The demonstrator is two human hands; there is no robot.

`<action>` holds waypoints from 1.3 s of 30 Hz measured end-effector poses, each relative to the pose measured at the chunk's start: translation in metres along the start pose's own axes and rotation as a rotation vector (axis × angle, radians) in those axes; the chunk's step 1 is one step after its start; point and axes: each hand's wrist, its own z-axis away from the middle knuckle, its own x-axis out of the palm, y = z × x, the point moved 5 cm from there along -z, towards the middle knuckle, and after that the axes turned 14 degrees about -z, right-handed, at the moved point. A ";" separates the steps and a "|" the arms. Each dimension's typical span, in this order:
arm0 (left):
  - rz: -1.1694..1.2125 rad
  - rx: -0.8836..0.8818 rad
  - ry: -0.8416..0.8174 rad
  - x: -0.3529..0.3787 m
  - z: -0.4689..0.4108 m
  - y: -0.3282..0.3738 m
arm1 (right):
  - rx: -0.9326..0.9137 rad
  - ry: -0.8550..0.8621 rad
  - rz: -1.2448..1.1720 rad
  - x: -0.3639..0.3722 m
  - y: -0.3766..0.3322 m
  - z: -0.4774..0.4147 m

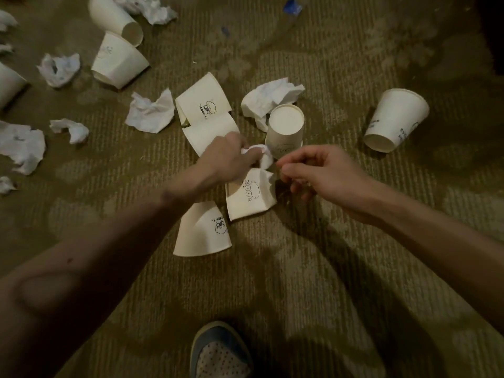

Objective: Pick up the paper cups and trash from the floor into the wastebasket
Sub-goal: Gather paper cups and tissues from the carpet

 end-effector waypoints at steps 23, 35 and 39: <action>0.961 -0.285 0.295 -0.033 0.041 -0.046 | -0.062 0.033 0.892 0.040 -0.082 -0.160; 1.144 -0.328 0.185 -0.039 0.040 -0.049 | -0.112 0.001 0.311 0.042 -0.117 -0.119; 1.353 -0.313 0.074 -0.043 0.045 -0.042 | -0.026 -0.169 0.139 0.058 -0.120 -0.088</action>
